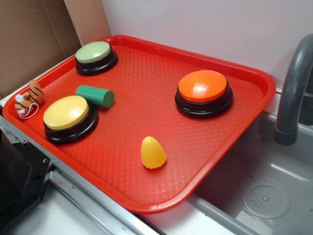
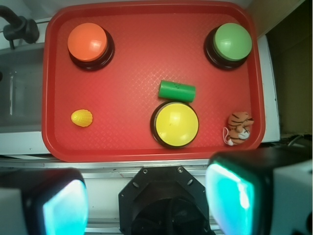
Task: Push the yellow button.
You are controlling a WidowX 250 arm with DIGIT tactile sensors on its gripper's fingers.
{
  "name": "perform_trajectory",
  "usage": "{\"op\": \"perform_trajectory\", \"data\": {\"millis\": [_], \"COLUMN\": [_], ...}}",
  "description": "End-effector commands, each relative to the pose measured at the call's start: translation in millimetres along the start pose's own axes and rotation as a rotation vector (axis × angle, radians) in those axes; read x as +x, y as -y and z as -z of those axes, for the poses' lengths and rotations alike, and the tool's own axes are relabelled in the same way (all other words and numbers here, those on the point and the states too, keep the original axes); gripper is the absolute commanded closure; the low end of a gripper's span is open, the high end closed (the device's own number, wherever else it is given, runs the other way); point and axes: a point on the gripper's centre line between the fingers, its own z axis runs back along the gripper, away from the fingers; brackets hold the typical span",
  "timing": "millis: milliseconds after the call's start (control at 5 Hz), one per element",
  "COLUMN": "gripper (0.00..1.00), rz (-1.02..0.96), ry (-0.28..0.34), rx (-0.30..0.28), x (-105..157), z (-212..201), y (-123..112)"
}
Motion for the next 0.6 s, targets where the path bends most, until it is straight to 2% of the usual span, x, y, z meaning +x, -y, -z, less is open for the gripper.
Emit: {"op": "perform_trajectory", "data": {"millis": [0, 200, 400], "gripper": [0.00, 0.00, 0.00], "rz": [0.000, -0.008, 0.048], "ry": [0.000, -0.072, -0.094], "rx": [0.000, 0.014, 0.040], "x": [0.0, 26.6, 42.0], "z": [0.0, 39.4, 85.2], "y": [0.0, -33.8, -44.2]}}
